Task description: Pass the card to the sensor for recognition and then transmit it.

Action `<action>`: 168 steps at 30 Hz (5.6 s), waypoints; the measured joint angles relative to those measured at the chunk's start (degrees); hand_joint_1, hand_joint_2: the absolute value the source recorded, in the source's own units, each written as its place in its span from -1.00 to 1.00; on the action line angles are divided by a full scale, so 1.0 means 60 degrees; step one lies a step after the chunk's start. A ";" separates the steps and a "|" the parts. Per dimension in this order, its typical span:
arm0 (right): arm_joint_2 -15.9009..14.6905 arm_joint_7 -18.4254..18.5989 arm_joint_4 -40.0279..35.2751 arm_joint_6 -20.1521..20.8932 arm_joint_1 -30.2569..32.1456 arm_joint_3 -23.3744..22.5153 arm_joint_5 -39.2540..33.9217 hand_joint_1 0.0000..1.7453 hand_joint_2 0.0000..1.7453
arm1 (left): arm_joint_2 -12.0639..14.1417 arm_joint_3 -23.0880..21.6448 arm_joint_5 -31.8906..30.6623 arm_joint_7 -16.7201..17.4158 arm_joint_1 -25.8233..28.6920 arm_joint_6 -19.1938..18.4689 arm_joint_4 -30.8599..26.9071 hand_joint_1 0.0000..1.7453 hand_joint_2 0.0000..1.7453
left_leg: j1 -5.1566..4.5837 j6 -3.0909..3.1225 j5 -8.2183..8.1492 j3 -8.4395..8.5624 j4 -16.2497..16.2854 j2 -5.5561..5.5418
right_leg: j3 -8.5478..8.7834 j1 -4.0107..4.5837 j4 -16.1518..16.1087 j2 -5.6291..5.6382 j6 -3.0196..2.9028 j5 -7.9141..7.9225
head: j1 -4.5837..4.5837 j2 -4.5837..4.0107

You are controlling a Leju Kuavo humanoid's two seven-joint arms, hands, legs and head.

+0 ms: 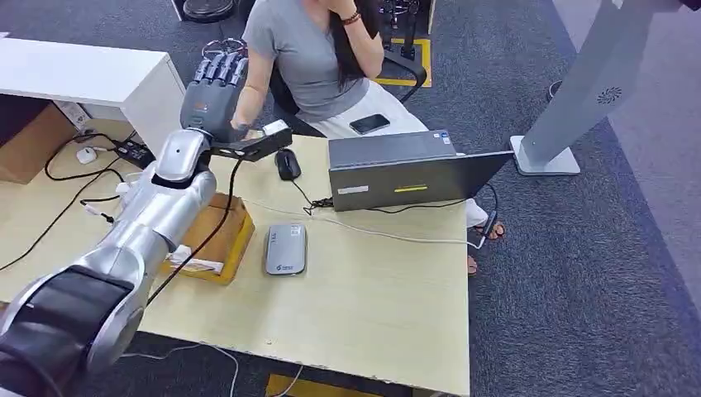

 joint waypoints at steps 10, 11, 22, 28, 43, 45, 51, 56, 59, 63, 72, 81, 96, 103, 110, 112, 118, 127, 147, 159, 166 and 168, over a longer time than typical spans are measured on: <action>0.0080 -0.0401 0.0000 -0.0455 0.0125 -0.0725 -0.0998 -1.00 -1.00 | 0.0539 0.0561 0.1279 -0.1716 0.7569 0.1162 -0.7335 -1.00 1.00 | -0.0006 0.0004 -0.0076 0.0013 -0.0011 0.0099 | -0.0013 -0.0008 -0.0006 0.0092 0.0011 -0.0049 | -0.0004 0.0000; 0.0080 -0.0408 0.0000 -0.0485 0.0133 -0.0794 -0.1024 -1.00 -1.00 | 0.0594 0.0663 0.1297 -0.1785 0.8129 0.1235 -0.7794 -1.00 1.00 | -0.0006 0.0005 -0.0077 0.0011 -0.0011 0.0091 | -0.0015 -0.0008 -0.0006 0.0083 0.0009 -0.0051 | 0.0007 0.0000; 0.0084 -0.0415 -0.0004 -0.0532 0.0132 -0.1129 -0.1075 -1.00 -1.00 | 0.0904 0.1341 0.1373 -0.1971 1.0341 0.1220 -1.0098 -1.00 1.00 | -0.0003 0.0006 -0.0060 0.0011 -0.0012 0.0040 | 0.0004 -0.0004 -0.0007 0.0022 0.0002 -0.0049 | 0.0000 0.0000; 0.0087 -0.0419 -0.0004 -0.0546 0.0120 -0.1195 -0.1086 -1.00 -1.00 | 0.0969 0.1446 0.1373 -0.1971 1.0594 0.1209 -1.0466 -1.00 1.00 | -0.0003 0.0011 -0.0051 0.0009 -0.0011 0.0012 | 0.0010 -0.0003 -0.0006 0.0000 0.0006 -0.0046 | 0.0000 0.0000; 0.0138 -0.0477 -0.0007 -0.0557 0.0105 -0.1596 -0.1359 -1.00 -1.00 | 0.1913 0.2785 0.2108 -0.1308 1.2101 -0.1693 -1.1125 -1.00 1.00 | 0.0011 0.0001 -0.0046 0.0010 -0.0012 0.0010 | 0.0006 0.0006 -0.0006 0.0001 0.0001 -0.0051 | 0.0000 0.0000; 0.0138 -0.0474 -0.0007 -0.0568 0.0105 -0.1610 -0.1359 -1.00 -1.00 | 0.2088 0.3114 0.2235 -0.1282 1.2147 -0.1762 -1.1125 -1.00 1.00 | 0.0011 -0.0001 -0.0044 0.0009 -0.0012 0.0002 | 0.0008 0.0006 -0.0005 -0.0008 0.0001 -0.0051 | 0.0000 0.0000; 0.0157 -0.0466 -0.0015 -0.0459 0.0094 -0.1665 -0.1238 -1.00 -1.00 | 0.2219 0.3545 0.2317 -0.1293 1.2181 -0.1956 -1.1125 -1.00 1.00 | 0.0008 -0.0001 -0.0043 0.0009 -0.0011 0.0001 | 0.0012 0.0005 -0.0004 -0.0009 0.0001 -0.0050 | 0.0000 0.0000; 0.0153 -0.0470 -0.0036 -0.0313 0.0094 -0.1665 -0.1136 -1.00 -1.00 | 0.2178 0.3679 0.2230 -0.1333 1.2029 -0.2066 -1.1060 -1.00 1.00 | 0.0006 -0.0001 -0.0044 0.0008 -0.0010 0.0000 | 0.0011 0.0004 -0.0005 -0.0009 0.0002 -0.0050 | 0.0000 0.0000; 0.0149 -0.0448 -0.0044 -0.0313 0.0093 -0.1665 -0.1023 -1.00 -1.00 | 0.2091 0.3697 0.2094 -0.1329 1.1862 -0.2014 -1.0914 -1.00 1.00 | 0.0007 -0.0001 -0.0044 0.0009 -0.0010 0.0000 | 0.0011 0.0004 -0.0005 -0.0009 0.0002 -0.0049 | 0.0000 0.0000; 0.0146 -0.0360 -0.0047 -0.0306 0.0091 -0.1665 -0.0918 -1.00 -1.00 | 0.1942 0.3759 0.1905 -0.1267 1.1602 -0.1956 -1.0575 -1.00 1.00 | 0.0008 -0.0001 -0.0044 0.0010 -0.0010 0.0000 | 0.0011 0.0004 -0.0005 -0.0009 0.0001 -0.0049 | -0.0004 0.0000; 0.0138 -0.0335 -0.0062 -0.0270 0.0088 -0.1665 -0.0827 -1.00 -1.00 | 0.1759 0.3778 0.1788 -0.1253 1.1194 -0.1953 -0.9985 -1.00 1.00 | 0.0008 -0.0001 -0.0043 0.0011 -0.0010 0.0001 | 0.0010 0.0004 -0.0005 -0.0007 -0.0001 -0.0048 | 0.0000 0.0000; 0.0135 -0.0251 -0.0076 -0.0215 0.0078 -0.1661 -0.0670 -1.00 -1.00 | 0.1559 0.3774 0.1289 -0.1042 1.0721 -0.2022 -0.9220 -1.00 1.00 | 0.0007 -0.0001 -0.0044 0.0011 -0.0008 0.0001 | 0.0009 0.0004 -0.0005 -0.0007 0.0000 -0.0047 | 0.0004 0.0000; 0.0127 -0.0244 -0.0080 -0.0200 0.0073 -0.1654 -0.0528 -1.00 -1.00 | 0.1330 0.3756 0.1224 -0.0856 1.0275 -0.2182 -0.8469 -1.00 1.00 | 0.0008 -0.0001 -0.0043 0.0010 -0.0008 0.0002 | 0.0007 0.0004 -0.0005 -0.0005 0.0000 -0.0047 | 0.0004 0.0000; 0.0127 -0.0240 -0.0080 -0.0197 0.0069 -0.1650 -0.0488 -1.00 -1.00 | 0.1271 0.3752 0.1300 -0.0830 1.0183 -0.2197 -0.8277 -1.00 1.00 | 0.0007 -0.0001 -0.0043 0.0011 -0.0008 0.0003 | 0.0007 0.0004 -0.0005 -0.0004 0.0000 -0.0047 | 0.0000 0.0000; 0.0124 -0.0244 -0.0080 -0.0164 0.0069 -0.1647 -0.0485 -1.00 -1.00 | 0.1260 0.3748 0.1406 -0.0838 1.0167 -0.2164 -0.8163 1.00 1.00 | 0.0008 -0.0001 -0.0044 0.0011 -0.0008 0.0003 | 0.0007 0.0004 -0.0005 -0.0003 0.0000 -0.0047 | 0.0000 0.0000; 0.0120 -0.0251 -0.0080 -0.0135 0.0069 -0.1647 -0.0484 -1.00 -1.00 | 0.1260 0.3748 0.1490 -0.0885 1.0169 -0.2142 -0.8153 1.00 1.00 | 0.0008 -0.0001 -0.0043 0.0010 -0.0008 0.0003 | 0.0007 0.0004 -0.0005 -0.0004 0.0000 -0.0047 | 0.0000 0.0000; 0.0106 -0.0266 -0.0080 -0.0098 0.0070 -0.1647 -0.0448 -1.00 -1.00 | 0.1257 0.3748 0.1643 -0.0980 1.0186 -0.2106 -0.8153 1.00 1.00 | 0.0008 -0.0001 -0.0043 0.0010 -0.0008 0.0002 | 0.0008 0.0004 -0.0005 -0.0004 0.0000 -0.0047 | 0.0000 0.0000; 0.0087 -0.0266 -0.0080 -0.0098 0.0069 -0.1647 -0.0372 -1.00 -1.00 | 0.1253 0.3748 0.1734 -0.1067 1.0184 -0.1975 -0.8153 1.00 1.00 | 0.0007 -0.0001 -0.0044 0.0010 -0.0008 0.0003 | 0.0009 0.0004 -0.0005 -0.0004 0.0000 -0.0047 | 0.0000 0.0000; 0.0080 -0.0317 -0.0080 -0.0073 0.0071 -0.1647 -0.0317 -1.00 -1.00 | 0.1246 0.3748 0.1912 -0.1322 1.0216 -0.1800 -0.8153 1.00 1.00 | 0.0007 -0.0001 -0.0043 0.0012 -0.0008 0.0003 | 0.0007 0.0004 -0.0005 -0.0004 0.0000 -0.0047 | 0.0000 0.0000; 0.0073 -0.0317 -0.0080 -0.0040 0.0034 -0.1581 -0.0047 -1.00 -1.00 | 0.1137 0.3279 0.2626 -0.1424 0.7946 -0.2160 -0.8153 1.00 1.00 | 0.0008 -0.0004 -0.0011 0.0008 -0.0003 -0.0012 | 0.0003 0.0004 -0.0005 -0.0016 -0.0007 -0.0015 | 0.0000 0.0000; 0.0062 -0.0262 -0.0080 -0.0055 0.0034 -0.1574 0.0011 -1.00 -1.00 | 0.1005 0.2608 0.2794 -0.1271 0.6608 -0.2266 -0.8069 1.00 1.00 | 0.0007 -0.0006 -0.0010 0.0009 -0.0003 0.0010 | -0.0002 0.0004 -0.0005 0.0004 -0.0004 -0.0003 | 0.0000 0.0000; 0.0062 -0.0262 -0.0080 -0.0058 0.0033 -0.1574 0.0011 -1.00 -1.00 | 0.0998 0.2532 0.2823 -0.1264 0.6531 -0.2262 -0.8061 1.00 1.00 | 0.0007 -0.0006 -0.0010 0.0007 -0.0002 0.0008 | -0.0006 0.0004 -0.0005 0.0003 -0.0004 -0.0004 | 0.0000 0.0000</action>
